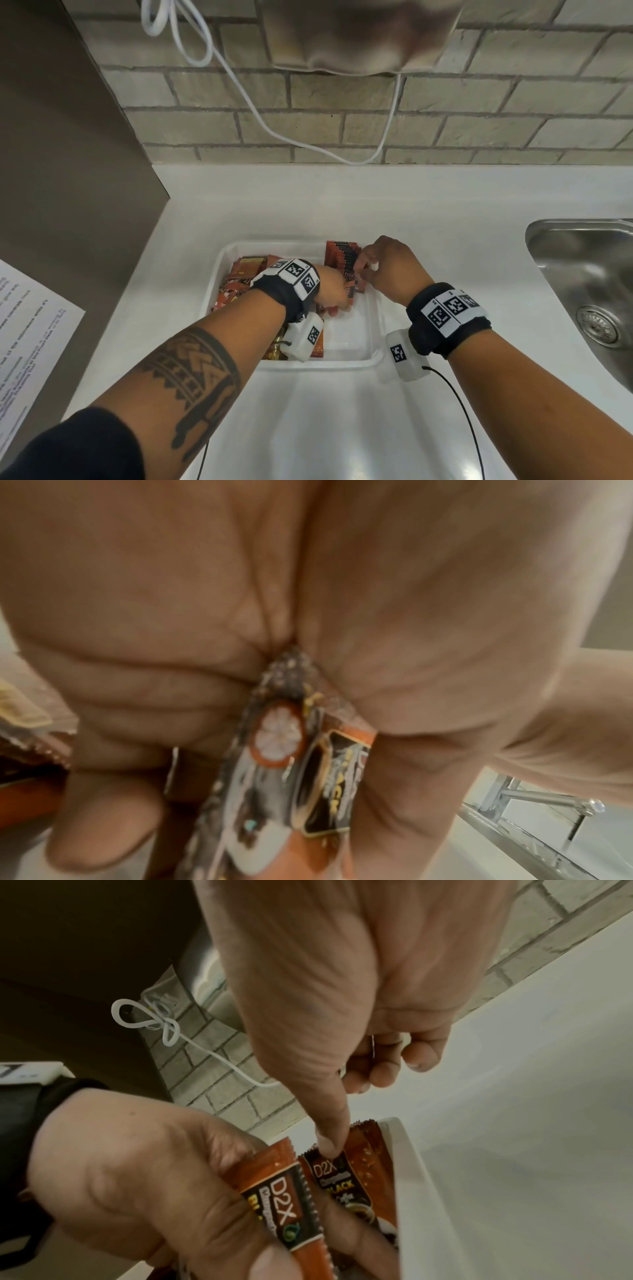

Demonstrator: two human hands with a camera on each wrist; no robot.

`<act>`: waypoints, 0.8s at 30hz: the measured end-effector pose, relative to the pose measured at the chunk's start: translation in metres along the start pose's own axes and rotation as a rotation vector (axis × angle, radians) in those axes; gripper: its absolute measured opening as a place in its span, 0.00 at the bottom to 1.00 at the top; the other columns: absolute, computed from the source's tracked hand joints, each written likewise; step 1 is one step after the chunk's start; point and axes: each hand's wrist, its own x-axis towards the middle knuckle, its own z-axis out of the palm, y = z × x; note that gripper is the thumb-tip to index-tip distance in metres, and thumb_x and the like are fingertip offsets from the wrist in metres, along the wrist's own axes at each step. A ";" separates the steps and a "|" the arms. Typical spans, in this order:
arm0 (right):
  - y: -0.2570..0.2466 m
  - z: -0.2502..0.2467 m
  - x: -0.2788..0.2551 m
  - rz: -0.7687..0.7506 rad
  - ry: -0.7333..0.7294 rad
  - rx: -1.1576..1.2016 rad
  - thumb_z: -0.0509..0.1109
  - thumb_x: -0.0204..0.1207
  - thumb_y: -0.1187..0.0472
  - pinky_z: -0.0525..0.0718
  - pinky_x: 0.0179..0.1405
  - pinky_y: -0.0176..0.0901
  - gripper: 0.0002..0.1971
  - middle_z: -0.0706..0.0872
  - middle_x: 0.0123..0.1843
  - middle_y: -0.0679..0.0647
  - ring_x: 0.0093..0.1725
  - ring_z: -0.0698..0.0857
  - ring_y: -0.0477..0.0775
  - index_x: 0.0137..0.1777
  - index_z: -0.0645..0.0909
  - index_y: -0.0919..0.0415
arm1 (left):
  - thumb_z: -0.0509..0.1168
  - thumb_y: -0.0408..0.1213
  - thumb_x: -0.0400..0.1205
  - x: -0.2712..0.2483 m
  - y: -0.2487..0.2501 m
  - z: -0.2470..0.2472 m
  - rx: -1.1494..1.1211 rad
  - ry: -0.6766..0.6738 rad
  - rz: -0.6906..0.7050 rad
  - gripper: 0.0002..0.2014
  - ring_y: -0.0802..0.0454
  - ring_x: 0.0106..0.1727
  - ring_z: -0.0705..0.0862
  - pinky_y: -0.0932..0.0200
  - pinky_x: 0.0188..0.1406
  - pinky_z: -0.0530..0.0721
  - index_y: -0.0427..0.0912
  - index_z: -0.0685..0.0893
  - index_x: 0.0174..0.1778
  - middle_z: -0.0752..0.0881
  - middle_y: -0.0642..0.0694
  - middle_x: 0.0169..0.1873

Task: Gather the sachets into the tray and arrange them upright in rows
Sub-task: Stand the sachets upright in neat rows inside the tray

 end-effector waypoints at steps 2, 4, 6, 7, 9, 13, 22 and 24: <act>-0.001 0.000 0.001 0.006 -0.004 0.010 0.75 0.74 0.64 0.77 0.46 0.41 0.05 0.80 0.48 0.52 0.48 0.81 0.52 0.45 0.91 0.54 | 0.66 0.43 0.87 -0.002 0.002 -0.001 0.037 0.016 0.009 0.17 0.52 0.29 0.81 0.64 0.28 0.81 0.35 0.86 0.64 0.87 0.46 0.40; -0.001 0.001 0.002 0.021 -0.010 0.025 0.76 0.74 0.65 0.77 0.46 0.41 0.06 0.80 0.49 0.52 0.49 0.81 0.53 0.47 0.90 0.55 | 0.65 0.43 0.87 -0.004 0.003 -0.002 0.051 0.025 0.020 0.17 0.53 0.28 0.81 0.67 0.25 0.81 0.35 0.86 0.64 0.86 0.48 0.37; -0.002 0.000 0.002 0.037 -0.018 0.043 0.77 0.73 0.66 0.79 0.46 0.42 0.06 0.81 0.50 0.52 0.48 0.82 0.53 0.47 0.90 0.55 | 0.66 0.44 0.87 -0.004 0.003 -0.001 0.039 0.022 0.015 0.17 0.53 0.29 0.81 0.66 0.25 0.81 0.35 0.86 0.64 0.86 0.48 0.36; -0.002 0.000 0.002 0.040 -0.021 0.049 0.77 0.73 0.66 0.79 0.45 0.40 0.06 0.81 0.50 0.53 0.48 0.82 0.53 0.47 0.90 0.55 | 0.66 0.44 0.87 -0.005 0.004 -0.001 0.035 0.022 0.012 0.17 0.53 0.29 0.81 0.66 0.25 0.81 0.35 0.86 0.64 0.86 0.48 0.37; -0.002 0.000 0.002 0.049 -0.024 0.070 0.79 0.72 0.66 0.76 0.40 0.34 0.07 0.81 0.50 0.53 0.46 0.81 0.51 0.47 0.90 0.55 | 0.66 0.45 0.87 -0.006 0.004 -0.002 0.041 0.029 0.014 0.16 0.54 0.29 0.81 0.66 0.26 0.81 0.35 0.87 0.61 0.87 0.48 0.37; -0.001 0.002 0.003 0.056 -0.018 0.117 0.80 0.71 0.65 0.71 0.37 0.31 0.08 0.82 0.51 0.54 0.45 0.80 0.50 0.47 0.90 0.55 | 0.65 0.45 0.87 -0.008 0.003 -0.002 0.041 0.062 0.026 0.11 0.56 0.24 0.80 0.69 0.23 0.79 0.43 0.84 0.43 0.85 0.52 0.29; 0.003 -0.004 -0.002 0.014 0.063 0.123 0.78 0.74 0.62 0.71 0.37 0.23 0.05 0.83 0.46 0.49 0.41 0.78 0.40 0.47 0.89 0.51 | 0.66 0.38 0.87 -0.013 -0.002 0.000 -0.060 0.016 0.059 0.12 0.52 0.31 0.82 0.65 0.26 0.83 0.36 0.86 0.61 0.88 0.45 0.43; 0.002 -0.008 -0.008 -0.004 0.092 0.145 0.76 0.76 0.60 0.72 0.39 0.23 0.04 0.85 0.44 0.44 0.40 0.79 0.37 0.46 0.89 0.49 | 0.66 0.33 0.86 -0.020 -0.005 -0.002 -0.162 0.008 0.092 0.11 0.53 0.32 0.82 0.67 0.23 0.82 0.36 0.87 0.62 0.87 0.45 0.40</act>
